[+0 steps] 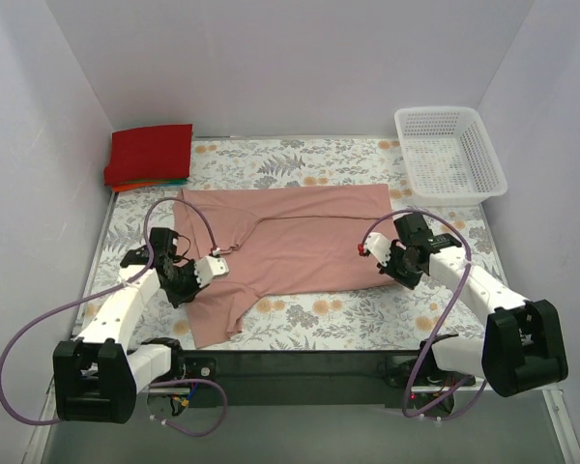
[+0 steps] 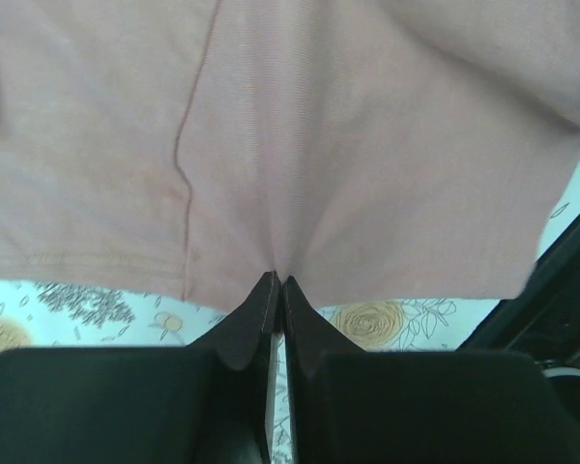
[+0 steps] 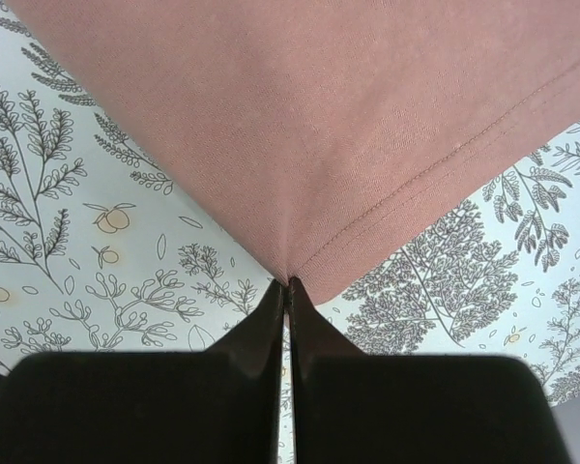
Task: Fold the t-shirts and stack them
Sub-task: Fold the tshirt
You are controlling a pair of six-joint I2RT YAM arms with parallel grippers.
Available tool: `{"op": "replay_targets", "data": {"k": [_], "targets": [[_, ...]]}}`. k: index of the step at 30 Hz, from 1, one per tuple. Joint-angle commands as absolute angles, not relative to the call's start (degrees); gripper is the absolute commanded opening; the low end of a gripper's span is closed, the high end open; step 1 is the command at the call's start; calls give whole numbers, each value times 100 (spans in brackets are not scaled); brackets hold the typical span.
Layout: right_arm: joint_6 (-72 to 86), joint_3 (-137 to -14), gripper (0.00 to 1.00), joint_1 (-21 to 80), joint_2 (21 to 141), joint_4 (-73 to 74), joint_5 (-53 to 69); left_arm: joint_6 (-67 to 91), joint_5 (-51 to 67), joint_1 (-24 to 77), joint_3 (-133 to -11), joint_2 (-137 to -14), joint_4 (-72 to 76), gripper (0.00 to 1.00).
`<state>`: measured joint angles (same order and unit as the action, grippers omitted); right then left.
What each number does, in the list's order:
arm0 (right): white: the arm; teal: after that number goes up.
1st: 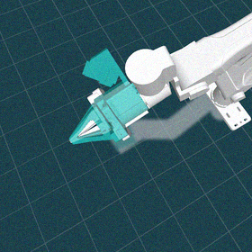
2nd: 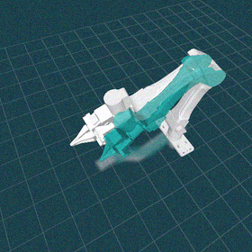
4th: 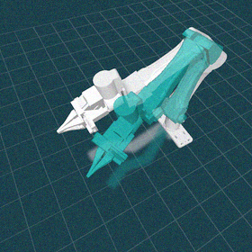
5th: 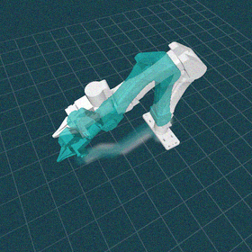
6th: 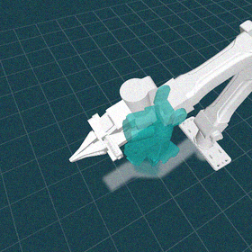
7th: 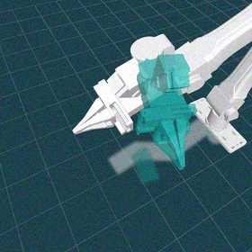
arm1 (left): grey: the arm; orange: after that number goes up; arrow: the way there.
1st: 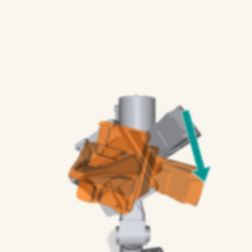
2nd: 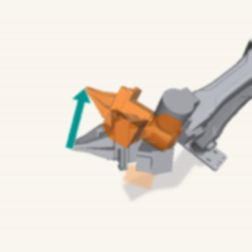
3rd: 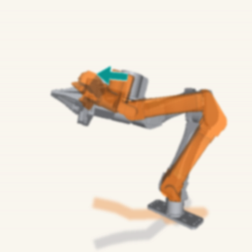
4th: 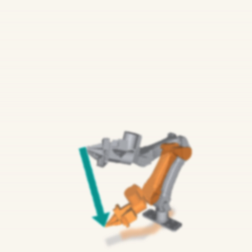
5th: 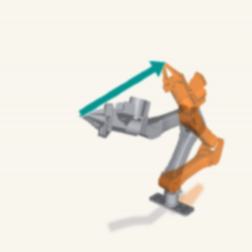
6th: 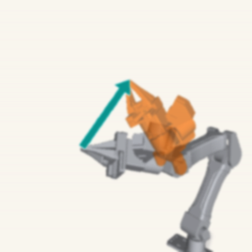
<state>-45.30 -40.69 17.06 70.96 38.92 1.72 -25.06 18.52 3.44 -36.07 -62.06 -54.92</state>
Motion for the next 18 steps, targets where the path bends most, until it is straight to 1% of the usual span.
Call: {"op": "replay_targets", "data": {"k": [1,4,6,18], "targets": [[-4711,-4236,1,1670,6847,4297,272,-2478,2065,141,-4260,-6205,-6099,0],[-4825,-4552,1,1574,6864,4412,264,-2522,2188,9,-4735,-6424,-6178,0],[-4895,-4719,1,1538,7013,4430,255,-2522,2293,-255,-4991,-6669,-6196,0],[-5176,-6002,1,1301,8041,4439,246,-2092,2619,-299,-6581,-8032,-5968,0]]}}
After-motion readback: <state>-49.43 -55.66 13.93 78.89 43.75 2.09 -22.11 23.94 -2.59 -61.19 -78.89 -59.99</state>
